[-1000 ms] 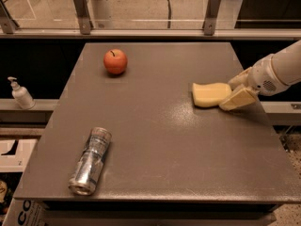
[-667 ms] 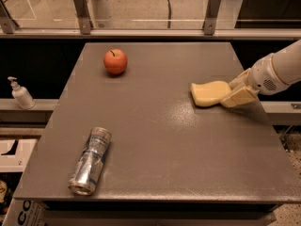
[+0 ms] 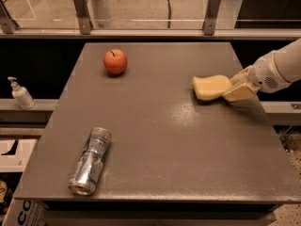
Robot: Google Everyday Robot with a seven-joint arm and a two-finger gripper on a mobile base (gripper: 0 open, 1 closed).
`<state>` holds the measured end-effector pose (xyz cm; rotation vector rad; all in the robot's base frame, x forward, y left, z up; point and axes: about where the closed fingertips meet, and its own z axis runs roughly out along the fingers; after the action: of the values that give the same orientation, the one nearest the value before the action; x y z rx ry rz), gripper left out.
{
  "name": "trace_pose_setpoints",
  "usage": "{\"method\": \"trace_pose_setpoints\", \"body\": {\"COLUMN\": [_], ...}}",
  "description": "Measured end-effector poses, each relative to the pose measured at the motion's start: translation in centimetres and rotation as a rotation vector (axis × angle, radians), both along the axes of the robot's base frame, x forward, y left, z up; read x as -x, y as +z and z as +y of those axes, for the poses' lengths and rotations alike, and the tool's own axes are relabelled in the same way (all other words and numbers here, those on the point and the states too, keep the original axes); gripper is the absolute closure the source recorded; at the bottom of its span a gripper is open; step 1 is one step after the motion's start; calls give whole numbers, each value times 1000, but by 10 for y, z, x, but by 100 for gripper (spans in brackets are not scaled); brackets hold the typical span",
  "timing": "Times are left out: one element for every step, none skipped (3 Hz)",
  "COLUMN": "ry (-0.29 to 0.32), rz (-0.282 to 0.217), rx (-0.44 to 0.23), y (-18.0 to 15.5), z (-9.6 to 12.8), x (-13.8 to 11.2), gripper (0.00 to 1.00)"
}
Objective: Pick sponge
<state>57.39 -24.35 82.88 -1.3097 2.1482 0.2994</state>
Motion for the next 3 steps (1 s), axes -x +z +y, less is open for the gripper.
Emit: {"method": "trace_pose_setpoints", "body": {"ry": [0,2,3], "rz": [-1,0,-6], "rx": [-34,-80,-118], "y": [12,31,52], "z": [5,10,14], "x": [1,8,16], "gripper": [100,100,100]}}
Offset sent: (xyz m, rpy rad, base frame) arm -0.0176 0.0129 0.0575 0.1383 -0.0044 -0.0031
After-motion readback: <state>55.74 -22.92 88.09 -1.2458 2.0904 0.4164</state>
